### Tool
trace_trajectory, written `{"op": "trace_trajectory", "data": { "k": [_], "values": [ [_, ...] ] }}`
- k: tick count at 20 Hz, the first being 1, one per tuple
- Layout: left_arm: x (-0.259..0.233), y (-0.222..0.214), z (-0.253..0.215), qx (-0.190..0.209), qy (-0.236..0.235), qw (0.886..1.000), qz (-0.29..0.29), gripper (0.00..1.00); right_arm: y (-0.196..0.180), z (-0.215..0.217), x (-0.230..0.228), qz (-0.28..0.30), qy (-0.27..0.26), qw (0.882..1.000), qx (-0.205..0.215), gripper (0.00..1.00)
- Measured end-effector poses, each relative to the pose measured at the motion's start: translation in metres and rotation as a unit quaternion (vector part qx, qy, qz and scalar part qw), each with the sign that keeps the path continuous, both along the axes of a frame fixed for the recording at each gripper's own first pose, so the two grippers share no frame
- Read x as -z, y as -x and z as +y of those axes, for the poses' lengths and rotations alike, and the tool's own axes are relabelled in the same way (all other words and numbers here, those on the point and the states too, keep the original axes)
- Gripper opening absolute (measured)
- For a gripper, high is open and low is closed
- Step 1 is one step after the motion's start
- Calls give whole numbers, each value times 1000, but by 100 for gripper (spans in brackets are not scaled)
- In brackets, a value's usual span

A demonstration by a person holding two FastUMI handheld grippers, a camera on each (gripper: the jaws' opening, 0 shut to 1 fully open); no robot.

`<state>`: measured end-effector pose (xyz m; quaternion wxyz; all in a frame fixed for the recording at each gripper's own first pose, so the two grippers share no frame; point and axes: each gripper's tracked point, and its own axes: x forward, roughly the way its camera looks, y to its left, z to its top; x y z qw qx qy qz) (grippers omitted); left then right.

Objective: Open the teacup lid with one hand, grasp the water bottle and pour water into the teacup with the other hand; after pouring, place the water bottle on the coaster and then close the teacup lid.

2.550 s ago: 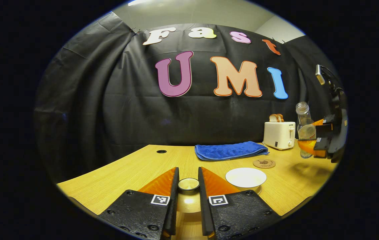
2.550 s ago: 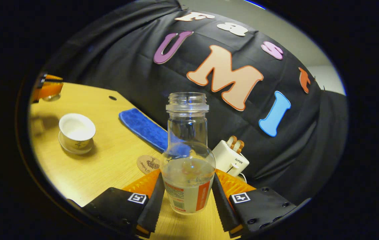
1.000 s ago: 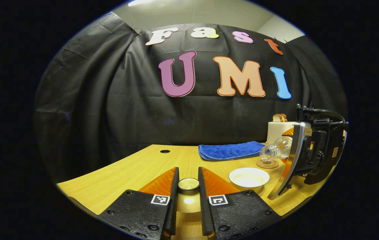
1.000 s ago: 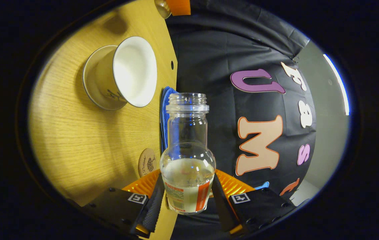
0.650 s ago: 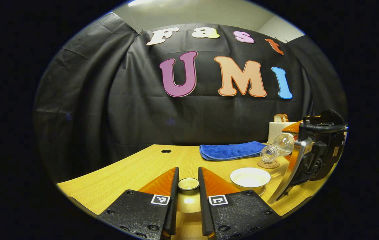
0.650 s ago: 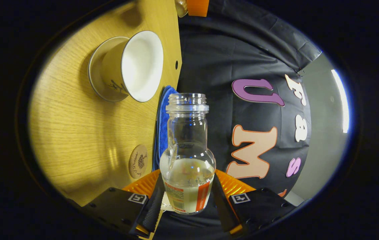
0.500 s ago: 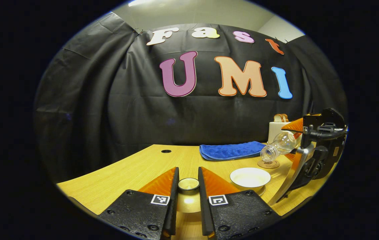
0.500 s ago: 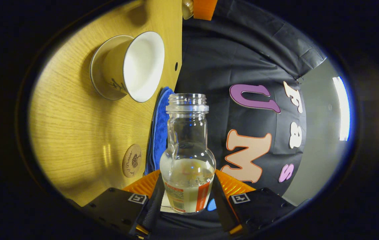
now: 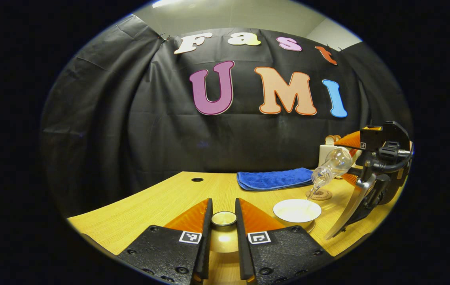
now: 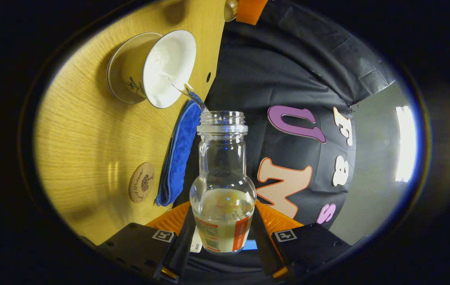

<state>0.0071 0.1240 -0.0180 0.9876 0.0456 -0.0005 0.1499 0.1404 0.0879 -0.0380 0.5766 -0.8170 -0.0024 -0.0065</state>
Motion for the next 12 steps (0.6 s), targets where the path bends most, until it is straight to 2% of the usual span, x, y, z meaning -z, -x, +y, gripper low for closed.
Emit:
{"op": "trace_trajectory", "data": {
  "k": [12],
  "values": [
    [1,2,-1,0,0,1000,0,28,-2,12,-13,-39,61,996,-49,77]
  ]
}}
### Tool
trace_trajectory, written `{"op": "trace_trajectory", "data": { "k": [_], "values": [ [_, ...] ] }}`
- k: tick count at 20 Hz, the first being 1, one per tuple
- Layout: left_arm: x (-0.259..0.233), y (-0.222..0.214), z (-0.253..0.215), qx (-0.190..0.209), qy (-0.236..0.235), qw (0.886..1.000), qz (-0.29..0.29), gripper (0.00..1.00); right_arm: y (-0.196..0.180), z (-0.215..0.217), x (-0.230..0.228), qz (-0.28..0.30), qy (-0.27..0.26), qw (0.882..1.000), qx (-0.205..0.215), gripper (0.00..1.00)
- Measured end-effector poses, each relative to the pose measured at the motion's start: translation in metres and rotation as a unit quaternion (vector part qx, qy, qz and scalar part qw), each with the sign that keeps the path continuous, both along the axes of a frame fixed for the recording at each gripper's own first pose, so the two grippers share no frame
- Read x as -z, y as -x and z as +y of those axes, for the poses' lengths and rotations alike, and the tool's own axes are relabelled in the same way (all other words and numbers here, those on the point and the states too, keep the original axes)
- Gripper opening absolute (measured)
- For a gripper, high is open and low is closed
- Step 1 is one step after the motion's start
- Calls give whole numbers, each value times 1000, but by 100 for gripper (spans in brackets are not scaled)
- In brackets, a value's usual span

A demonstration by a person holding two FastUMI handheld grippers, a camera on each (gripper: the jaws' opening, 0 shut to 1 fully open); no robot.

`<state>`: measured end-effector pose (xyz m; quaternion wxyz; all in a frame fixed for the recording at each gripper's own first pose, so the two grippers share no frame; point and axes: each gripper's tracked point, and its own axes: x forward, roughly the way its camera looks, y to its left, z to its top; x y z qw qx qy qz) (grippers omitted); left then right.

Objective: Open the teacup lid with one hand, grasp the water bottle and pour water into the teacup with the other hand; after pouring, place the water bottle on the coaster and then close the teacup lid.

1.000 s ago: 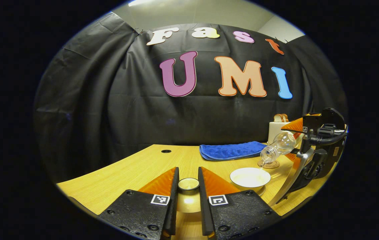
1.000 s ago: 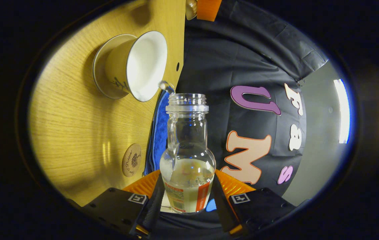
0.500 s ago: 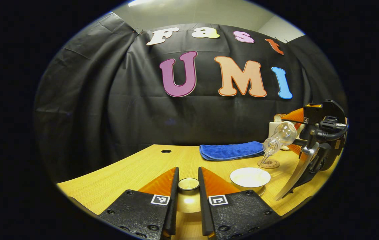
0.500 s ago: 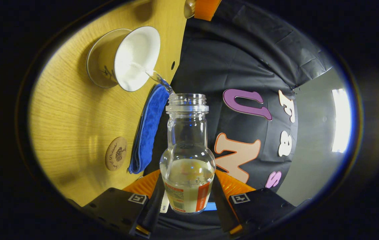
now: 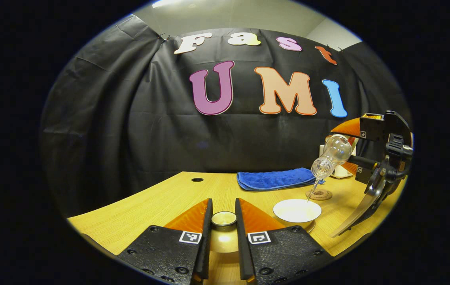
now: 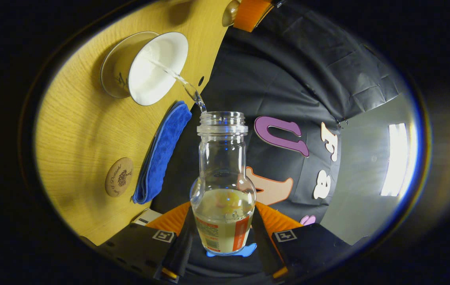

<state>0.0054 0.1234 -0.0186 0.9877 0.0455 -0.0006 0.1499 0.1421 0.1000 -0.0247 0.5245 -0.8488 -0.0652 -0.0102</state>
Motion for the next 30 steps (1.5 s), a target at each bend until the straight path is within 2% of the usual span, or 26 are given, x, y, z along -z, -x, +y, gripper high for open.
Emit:
{"op": "trace_trajectory", "data": {
  "k": [4,8,9,10,12,14,16,17,20,21,22,23,27,30],
  "values": [
    [-1,-1,0,0,0,1000,0,28,5,2,3,5,-6,1000,0,75],
    [-2,-1,0,0,0,1000,0,28,3,-10,18,57,-99,993,28,74],
    [0,-1,0,0,0,1000,0,28,4,-10,23,69,-125,989,30,76],
    [-1,-2,0,0,0,1000,0,28,5,-9,27,82,-153,984,32,78],
    [-1,-2,0,0,0,1000,0,28,8,-5,40,110,-224,967,42,74],
    [0,0,0,0,0,1000,0,28,10,-7,55,142,-305,940,62,79],
    [0,-1,1,0,0,1000,-1,28,6,-14,69,167,-377,907,85,79],
    [-1,-2,0,0,0,1000,0,28,2,-18,70,175,-408,891,95,74],
    [1,-1,0,0,0,1000,0,28,-14,-16,57,183,-501,840,95,77],
    [1,-1,0,0,0,1000,-1,28,-17,-14,50,178,-524,828,93,79],
    [0,-1,0,0,0,1000,-1,28,-19,-16,43,172,-547,814,92,75],
    [1,-1,0,0,0,1000,-1,28,-20,-17,38,166,-571,799,90,75],
    [0,-1,0,0,0,1000,-1,28,-38,-34,5,131,-665,730,87,75],
    [1,-1,0,-1,0,1000,-1,28,-53,-52,2,103,-716,685,88,76]
  ]
}}
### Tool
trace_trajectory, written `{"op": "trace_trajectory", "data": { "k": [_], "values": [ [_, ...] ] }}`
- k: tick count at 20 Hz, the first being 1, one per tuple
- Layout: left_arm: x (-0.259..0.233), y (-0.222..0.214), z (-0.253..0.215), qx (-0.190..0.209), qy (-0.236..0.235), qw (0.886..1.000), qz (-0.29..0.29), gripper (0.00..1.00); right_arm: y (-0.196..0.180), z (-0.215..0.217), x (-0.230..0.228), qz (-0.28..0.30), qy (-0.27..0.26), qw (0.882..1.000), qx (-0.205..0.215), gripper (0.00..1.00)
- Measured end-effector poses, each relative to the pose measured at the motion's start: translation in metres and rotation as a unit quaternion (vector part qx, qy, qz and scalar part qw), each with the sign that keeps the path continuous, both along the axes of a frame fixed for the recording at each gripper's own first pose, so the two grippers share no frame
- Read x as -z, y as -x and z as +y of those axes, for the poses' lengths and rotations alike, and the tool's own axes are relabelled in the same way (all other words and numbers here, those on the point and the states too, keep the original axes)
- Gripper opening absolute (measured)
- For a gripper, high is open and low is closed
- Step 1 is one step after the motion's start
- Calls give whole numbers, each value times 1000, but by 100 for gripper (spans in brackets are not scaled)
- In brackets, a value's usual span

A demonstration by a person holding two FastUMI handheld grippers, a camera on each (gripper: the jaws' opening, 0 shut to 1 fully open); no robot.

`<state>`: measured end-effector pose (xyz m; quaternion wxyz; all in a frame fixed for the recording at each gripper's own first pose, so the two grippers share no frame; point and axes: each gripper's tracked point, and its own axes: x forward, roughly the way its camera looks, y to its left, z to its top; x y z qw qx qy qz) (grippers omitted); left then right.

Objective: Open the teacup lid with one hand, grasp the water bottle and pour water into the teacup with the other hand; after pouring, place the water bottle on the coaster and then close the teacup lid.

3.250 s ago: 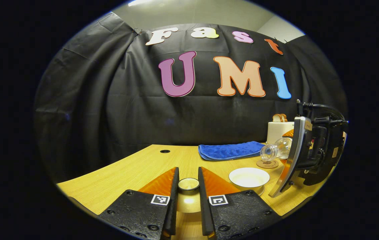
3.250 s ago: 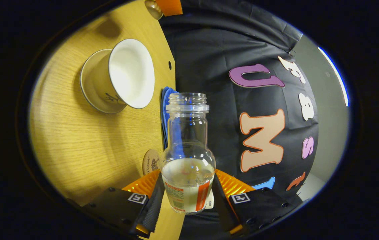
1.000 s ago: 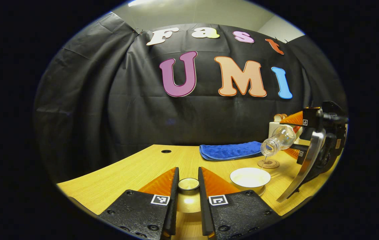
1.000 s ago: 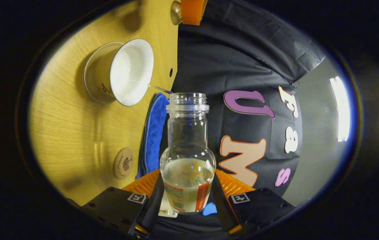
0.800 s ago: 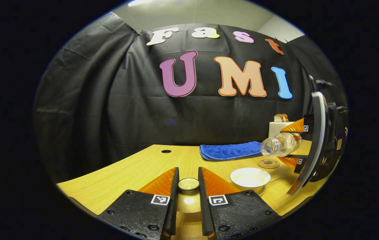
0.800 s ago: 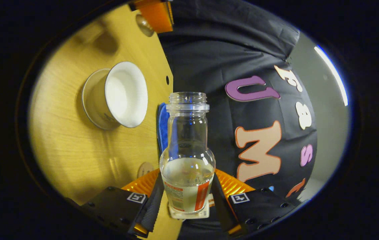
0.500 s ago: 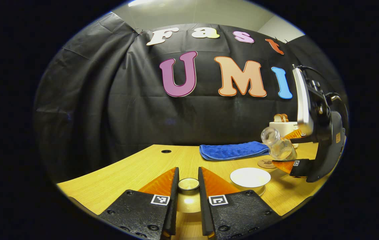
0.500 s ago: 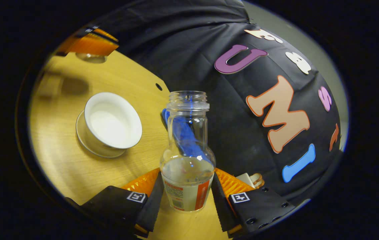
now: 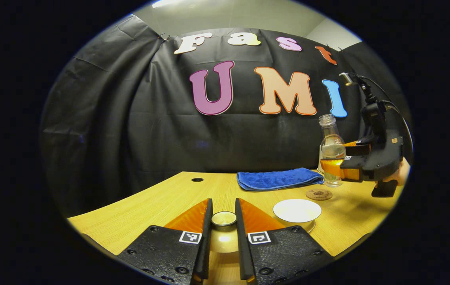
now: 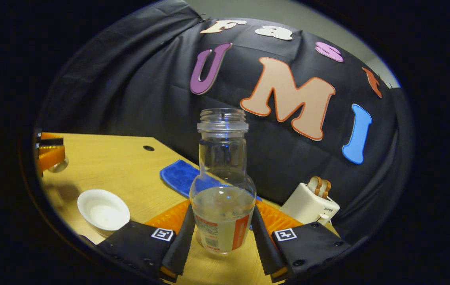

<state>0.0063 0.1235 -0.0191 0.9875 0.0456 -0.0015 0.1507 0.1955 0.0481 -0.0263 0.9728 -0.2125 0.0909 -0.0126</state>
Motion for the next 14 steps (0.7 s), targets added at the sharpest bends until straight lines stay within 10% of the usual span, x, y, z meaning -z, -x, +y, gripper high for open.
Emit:
{"op": "trace_trajectory", "data": {
  "k": [14],
  "values": [
    [0,0,1,-1,0,1000,0,28,-45,-28,54,30,-108,992,53,77]
  ]
}}
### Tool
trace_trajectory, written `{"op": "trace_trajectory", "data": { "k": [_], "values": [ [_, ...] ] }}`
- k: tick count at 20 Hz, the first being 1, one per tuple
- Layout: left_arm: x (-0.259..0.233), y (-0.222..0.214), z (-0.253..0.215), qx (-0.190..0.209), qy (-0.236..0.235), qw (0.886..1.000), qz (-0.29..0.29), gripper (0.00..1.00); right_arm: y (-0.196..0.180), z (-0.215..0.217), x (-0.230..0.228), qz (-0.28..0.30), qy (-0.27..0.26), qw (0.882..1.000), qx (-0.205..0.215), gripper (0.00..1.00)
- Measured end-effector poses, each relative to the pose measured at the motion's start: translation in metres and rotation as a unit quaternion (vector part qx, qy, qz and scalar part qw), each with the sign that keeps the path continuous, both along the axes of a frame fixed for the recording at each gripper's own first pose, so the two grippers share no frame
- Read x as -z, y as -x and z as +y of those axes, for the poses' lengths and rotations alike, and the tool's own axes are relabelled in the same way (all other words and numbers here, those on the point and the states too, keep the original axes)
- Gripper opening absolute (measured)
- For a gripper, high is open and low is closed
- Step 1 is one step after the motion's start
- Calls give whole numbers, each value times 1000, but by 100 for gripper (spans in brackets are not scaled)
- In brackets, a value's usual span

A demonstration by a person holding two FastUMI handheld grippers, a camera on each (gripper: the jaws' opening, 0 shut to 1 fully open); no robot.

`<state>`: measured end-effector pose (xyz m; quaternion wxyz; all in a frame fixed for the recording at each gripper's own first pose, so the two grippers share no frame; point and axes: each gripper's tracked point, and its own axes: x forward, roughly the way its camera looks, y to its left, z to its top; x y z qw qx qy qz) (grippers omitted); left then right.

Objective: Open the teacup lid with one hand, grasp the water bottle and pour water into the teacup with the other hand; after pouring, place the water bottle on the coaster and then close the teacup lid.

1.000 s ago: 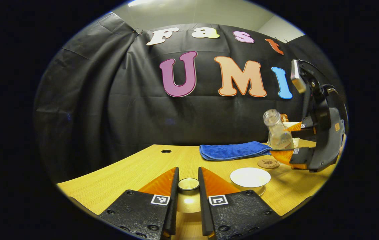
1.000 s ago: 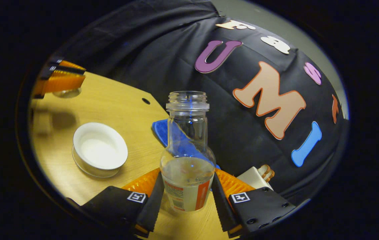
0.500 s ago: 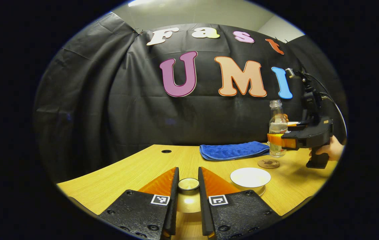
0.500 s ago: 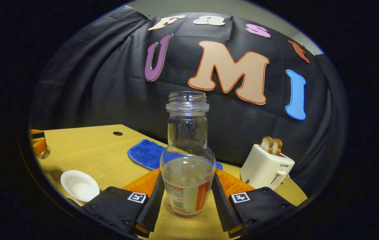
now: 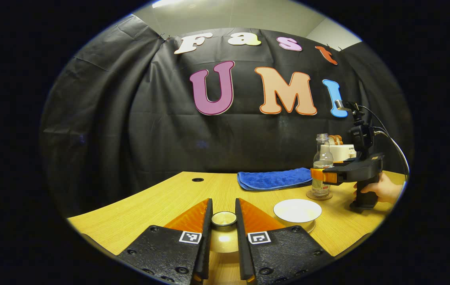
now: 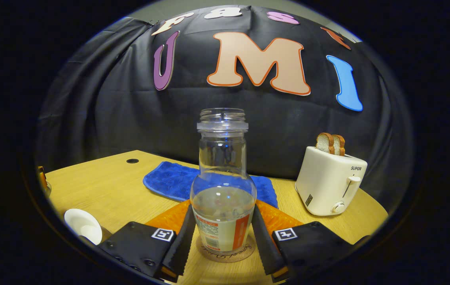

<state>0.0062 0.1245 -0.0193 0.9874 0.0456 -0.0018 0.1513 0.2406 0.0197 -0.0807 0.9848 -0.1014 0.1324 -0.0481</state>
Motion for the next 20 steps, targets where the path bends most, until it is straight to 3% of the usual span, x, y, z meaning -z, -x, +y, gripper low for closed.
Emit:
{"op": "trace_trajectory", "data": {
  "k": [6,14,15,17,18,20],
  "values": [
    [1,-1,0,0,0,1000,0,28,0,-3,4,7,-7,1000,2,76],
    [1,-1,0,3,0,1000,0,28,4,-16,15,16,-3,1000,13,82],
    [1,-1,0,3,0,1000,0,28,4,-15,14,13,-11,1000,11,90],
    [1,0,0,4,0,1000,0,29,5,-14,13,13,-23,1000,8,80],
    [0,0,0,5,0,1000,0,28,4,-15,13,15,-25,1000,8,92],
    [0,0,0,4,0,1000,0,28,7,-15,13,15,-25,1000,7,87]
  ]
}}
